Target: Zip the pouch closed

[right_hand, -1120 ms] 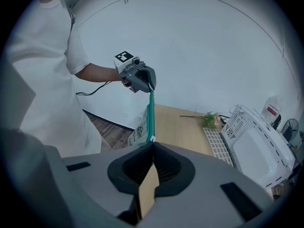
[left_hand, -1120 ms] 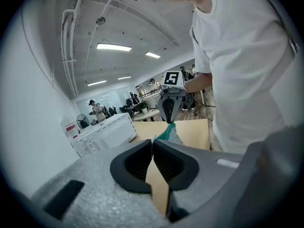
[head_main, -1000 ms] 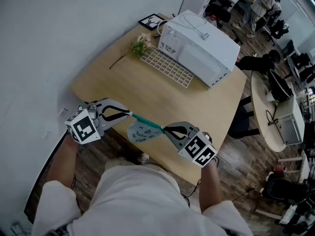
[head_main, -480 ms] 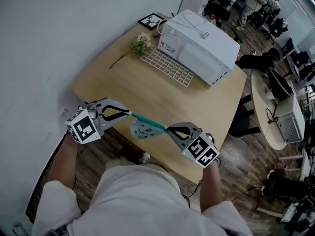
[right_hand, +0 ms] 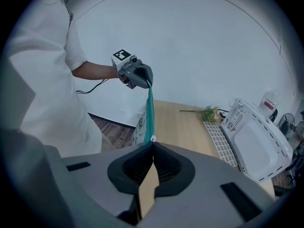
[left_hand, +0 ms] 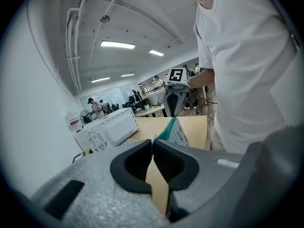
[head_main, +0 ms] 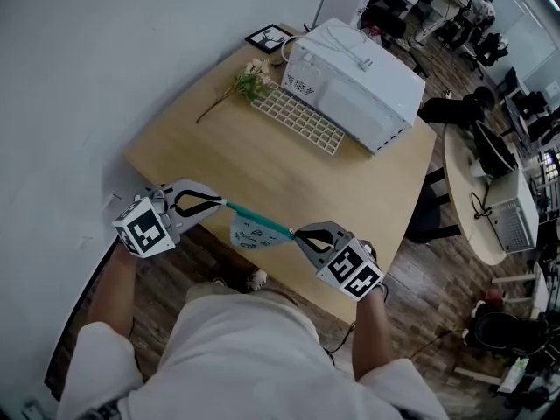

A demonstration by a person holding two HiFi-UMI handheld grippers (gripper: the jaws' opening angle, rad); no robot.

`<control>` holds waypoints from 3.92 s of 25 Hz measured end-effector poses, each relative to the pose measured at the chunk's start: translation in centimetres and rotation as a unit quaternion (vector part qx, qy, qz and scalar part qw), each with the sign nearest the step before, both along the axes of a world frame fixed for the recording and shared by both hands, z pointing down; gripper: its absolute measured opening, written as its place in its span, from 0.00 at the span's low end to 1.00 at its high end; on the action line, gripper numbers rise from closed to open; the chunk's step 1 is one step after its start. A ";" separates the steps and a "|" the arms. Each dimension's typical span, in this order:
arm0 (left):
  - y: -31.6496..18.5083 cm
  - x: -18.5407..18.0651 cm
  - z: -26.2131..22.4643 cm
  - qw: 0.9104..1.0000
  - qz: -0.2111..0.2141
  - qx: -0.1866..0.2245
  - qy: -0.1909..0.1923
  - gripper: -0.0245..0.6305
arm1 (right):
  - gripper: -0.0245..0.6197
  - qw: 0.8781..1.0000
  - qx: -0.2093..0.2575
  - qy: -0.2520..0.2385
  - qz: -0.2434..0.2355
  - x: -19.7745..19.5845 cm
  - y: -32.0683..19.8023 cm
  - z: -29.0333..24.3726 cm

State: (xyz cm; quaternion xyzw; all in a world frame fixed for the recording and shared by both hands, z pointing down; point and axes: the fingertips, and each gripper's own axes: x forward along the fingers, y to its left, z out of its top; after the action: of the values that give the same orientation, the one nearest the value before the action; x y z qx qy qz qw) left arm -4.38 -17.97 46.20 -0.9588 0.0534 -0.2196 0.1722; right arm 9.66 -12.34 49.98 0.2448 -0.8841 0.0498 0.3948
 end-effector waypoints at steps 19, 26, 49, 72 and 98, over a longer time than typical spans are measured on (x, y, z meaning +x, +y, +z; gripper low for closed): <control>-0.6 -4.3 -0.9 0.995 -0.078 0.002 0.057 0.07 | 0.05 0.999 0.021 0.011 0.022 -6.5 0.6 2.1; -0.4 -5.4 -0.5 0.991 -0.108 -0.014 0.080 0.07 | 0.07 0.998 0.026 0.003 0.064 -6.8 0.1 2.1; -7.6 -4.2 -2.8 0.953 -0.246 -0.048 0.169 0.07 | 0.20 0.955 0.083 -0.135 0.253 4.2 -7.9 -3.3; -6.5 -17.9 -7.0 0.848 -0.455 -0.031 0.268 0.07 | 0.04 0.867 0.203 -0.290 0.351 12.2 -7.6 -12.7; -3.8 -20.3 -8.7 0.794 -0.498 -0.031 0.347 0.07 | 0.04 0.857 0.244 -0.266 0.367 11.3 -4.1 -14.6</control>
State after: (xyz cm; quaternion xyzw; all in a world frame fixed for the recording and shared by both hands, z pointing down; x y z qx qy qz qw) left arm -24.71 -21.73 37.48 -0.8164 0.5727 0.0710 -0.0206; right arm 20.98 -16.40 35.34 0.6170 -0.7856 0.0373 0.0251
